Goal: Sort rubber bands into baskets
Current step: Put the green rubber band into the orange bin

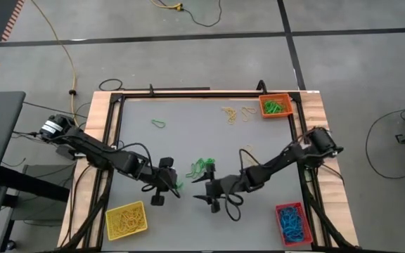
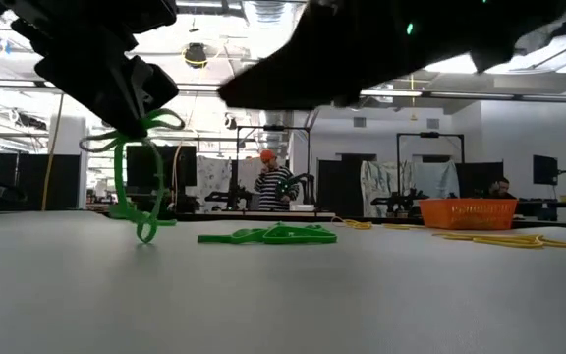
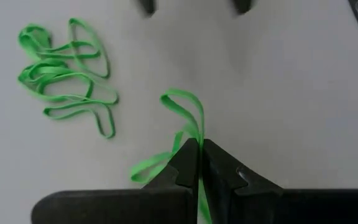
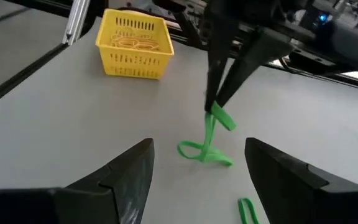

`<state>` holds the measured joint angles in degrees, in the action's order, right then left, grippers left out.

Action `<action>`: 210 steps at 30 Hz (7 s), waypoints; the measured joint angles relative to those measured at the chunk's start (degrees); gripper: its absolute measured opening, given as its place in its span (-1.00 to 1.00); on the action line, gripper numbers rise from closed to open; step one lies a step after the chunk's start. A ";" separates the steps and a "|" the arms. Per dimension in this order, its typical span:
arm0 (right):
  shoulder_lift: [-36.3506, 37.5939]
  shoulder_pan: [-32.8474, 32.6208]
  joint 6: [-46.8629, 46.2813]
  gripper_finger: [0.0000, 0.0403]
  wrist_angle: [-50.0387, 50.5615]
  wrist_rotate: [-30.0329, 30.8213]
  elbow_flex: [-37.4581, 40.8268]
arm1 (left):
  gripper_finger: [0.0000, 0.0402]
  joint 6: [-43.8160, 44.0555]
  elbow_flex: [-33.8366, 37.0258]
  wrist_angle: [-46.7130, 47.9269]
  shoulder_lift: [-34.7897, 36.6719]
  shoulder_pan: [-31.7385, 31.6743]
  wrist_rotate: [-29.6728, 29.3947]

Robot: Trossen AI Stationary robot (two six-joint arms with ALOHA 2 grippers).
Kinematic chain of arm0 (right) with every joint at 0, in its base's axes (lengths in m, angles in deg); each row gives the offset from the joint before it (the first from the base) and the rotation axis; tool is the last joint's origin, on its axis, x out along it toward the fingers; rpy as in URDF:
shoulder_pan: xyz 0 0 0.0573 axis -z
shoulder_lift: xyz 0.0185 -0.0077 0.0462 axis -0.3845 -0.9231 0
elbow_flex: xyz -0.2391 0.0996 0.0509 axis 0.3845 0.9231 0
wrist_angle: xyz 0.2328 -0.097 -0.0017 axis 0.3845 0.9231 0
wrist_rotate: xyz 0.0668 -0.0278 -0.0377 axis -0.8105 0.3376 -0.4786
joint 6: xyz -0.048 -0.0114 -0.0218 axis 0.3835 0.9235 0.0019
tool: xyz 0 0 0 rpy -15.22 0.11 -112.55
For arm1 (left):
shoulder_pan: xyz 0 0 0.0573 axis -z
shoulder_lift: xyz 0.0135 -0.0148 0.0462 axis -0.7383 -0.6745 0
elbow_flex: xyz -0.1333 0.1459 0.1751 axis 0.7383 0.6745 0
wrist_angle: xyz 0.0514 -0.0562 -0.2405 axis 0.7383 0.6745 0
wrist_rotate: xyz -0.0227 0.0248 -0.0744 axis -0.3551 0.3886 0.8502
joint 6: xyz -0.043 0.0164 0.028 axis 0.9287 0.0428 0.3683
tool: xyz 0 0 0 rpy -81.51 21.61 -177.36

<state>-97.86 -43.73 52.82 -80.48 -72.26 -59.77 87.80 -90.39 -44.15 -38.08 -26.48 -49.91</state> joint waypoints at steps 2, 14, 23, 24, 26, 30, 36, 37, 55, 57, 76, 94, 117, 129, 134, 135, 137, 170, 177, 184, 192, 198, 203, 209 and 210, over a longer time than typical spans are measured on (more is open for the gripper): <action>-1.17 0.89 0.10 0.40 -0.47 -0.74 -0.07 | -1.00 -0.86 0.00 -0.52 0.00 0.00 1.26; -6.68 2.09 7.18 0.37 -0.80 -2.33 -8.00 | -1.00 -3.29 0.02 -3.96 -0.24 -0.02 3.78; -6.68 1.65 8.28 -0.10 0.79 -1.47 -8.74 | -1.00 -3.48 0.02 -4.12 -0.24 -0.02 4.04; -6.68 1.68 8.07 -0.17 1.03 -1.52 -8.74 | -1.00 -3.48 0.02 -4.33 -0.24 -0.03 4.13; -6.68 1.68 8.02 -0.29 0.98 -2.03 -8.74 | -1.00 -3.50 0.02 -4.66 -0.24 -0.04 4.87; -6.68 1.72 7.99 -0.45 1.19 -2.55 -8.74 | -1.00 -3.91 0.02 -5.98 -0.24 -0.04 5.56; -6.68 1.72 7.96 -0.49 1.11 -2.57 -8.74 | -1.00 -3.94 0.02 -6.36 -0.24 -0.04 5.56; -6.67 1.72 7.97 -0.49 1.11 -2.56 -8.74 | -1.00 -3.94 0.02 -6.55 -0.24 -0.04 5.56; -6.62 1.30 8.30 -0.89 1.09 -2.67 -8.74 | -0.99 -3.91 0.02 -8.21 -0.24 -0.03 5.35; -6.60 1.22 8.31 -0.89 1.19 -2.61 -8.74 | -0.96 -3.61 0.02 -8.48 -0.24 0.00 4.42; -5.60 1.26 5.48 -0.89 11.03 7.90 -8.72 | -0.25 1.86 0.02 -0.85 -0.24 1.74 -16.18; 4.37 8.33 -4.09 -0.89 35.49 22.14 -8.68 | -0.24 6.43 7.39 -9.71 -0.22 4.90 -27.31; 24.56 41.40 -11.61 -0.89 82.62 21.34 -8.70 | -0.24 16.74 8.15 -15.49 -0.22 7.21 -27.99; 27.72 59.23 -11.77 -0.87 92.05 15.19 -8.35 | -0.24 18.99 8.15 -15.47 -0.22 7.23 -29.40; 27.15 63.48 -11.78 -0.86 94.03 12.55 -8.24 | -0.24 19.57 8.15 -15.46 -0.22 7.23 -29.39; 27.17 63.79 -11.78 -0.87 94.22 12.17 -8.24 | -0.24 19.60 8.15 -15.46 -0.22 7.23 -29.40; 27.15 64.15 -12.09 -0.87 94.91 12.06 -8.24 | -0.24 19.64 8.15 -15.46 -0.22 7.23 -29.41; 27.15 64.21 -15.68 0.03 97.37 8.78 -8.24 | -0.24 19.64 8.15 -15.39 -0.22 7.23 -29.85; 27.15 55.93 -15.26 -0.02 97.27 1.51 -8.24 | -0.24 19.23 8.15 -15.37 -0.22 7.23 -29.82; 27.15 43.59 -17.56 -0.03 97.32 -1.51 -8.22 | -0.24 18.79 8.15 -15.35 -0.22 7.21 -29.82; 27.15 28.13 -24.90 -0.03 97.27 -4.27 -8.22 | -0.24 17.92 8.15 -15.35 -0.22 7.21 -29.80; 27.15 17.99 -32.07 -0.03 96.41 -2.77 -8.22 | -0.24 17.92 8.15 -15.35 -0.22 7.21 -29.80; 27.15 10.66 -38.78 -0.03 95.75 -0.67 -8.22 | -0.24 17.91 8.15 -15.27 -0.22 7.21 -29.80; 27.15 3.19 -46.79 -0.03 95.32 3.75 -8.09 | -0.24 17.89 8.15 -14.58 -0.22 7.21 -29.80; 27.15 2.09 -47.90 -0.03 94.31 4.61 -7.67 | -0.24 17.89 8.15 -14.37 -0.22 7.21 -29.79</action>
<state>-70.71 -41.64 4.92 13.83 -67.66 -67.44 105.70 -82.24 -58.52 -38.30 -19.27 -79.70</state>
